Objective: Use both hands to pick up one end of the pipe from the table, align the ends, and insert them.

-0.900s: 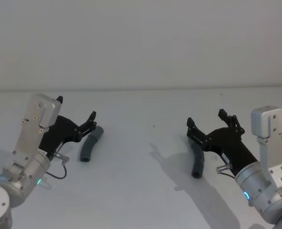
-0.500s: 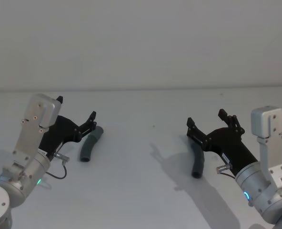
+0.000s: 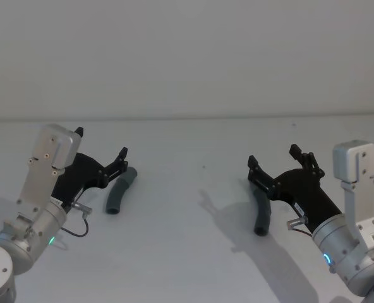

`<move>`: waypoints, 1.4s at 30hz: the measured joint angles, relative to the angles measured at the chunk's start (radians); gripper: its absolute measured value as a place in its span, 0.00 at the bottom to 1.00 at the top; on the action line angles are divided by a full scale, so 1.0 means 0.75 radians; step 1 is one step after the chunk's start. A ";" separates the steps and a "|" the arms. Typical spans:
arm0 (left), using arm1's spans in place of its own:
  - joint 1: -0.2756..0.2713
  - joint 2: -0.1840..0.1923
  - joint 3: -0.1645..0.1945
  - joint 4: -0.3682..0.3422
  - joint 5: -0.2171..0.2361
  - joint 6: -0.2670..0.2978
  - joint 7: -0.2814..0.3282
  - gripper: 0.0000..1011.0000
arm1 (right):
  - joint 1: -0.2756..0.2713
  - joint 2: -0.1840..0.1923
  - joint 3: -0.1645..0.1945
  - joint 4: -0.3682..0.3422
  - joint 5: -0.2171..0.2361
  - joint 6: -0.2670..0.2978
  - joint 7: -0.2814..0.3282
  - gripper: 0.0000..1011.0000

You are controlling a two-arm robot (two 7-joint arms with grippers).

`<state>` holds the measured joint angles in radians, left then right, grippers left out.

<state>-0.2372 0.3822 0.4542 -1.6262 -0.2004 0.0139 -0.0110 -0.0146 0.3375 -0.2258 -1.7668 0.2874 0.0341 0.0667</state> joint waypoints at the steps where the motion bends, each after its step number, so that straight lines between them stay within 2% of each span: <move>1: 0.000 0.000 0.000 0.000 0.000 0.000 0.000 0.99 | 0.000 0.000 0.000 0.000 0.000 0.000 0.000 0.99; 42: 0.000 0.000 0.000 0.000 0.000 0.000 0.000 0.99 | 0.000 0.000 0.000 0.000 0.000 0.000 0.000 0.99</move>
<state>-0.2372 0.3821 0.4542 -1.6262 -0.2004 0.0139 -0.0109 -0.0146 0.3375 -0.2259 -1.7668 0.2874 0.0341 0.0668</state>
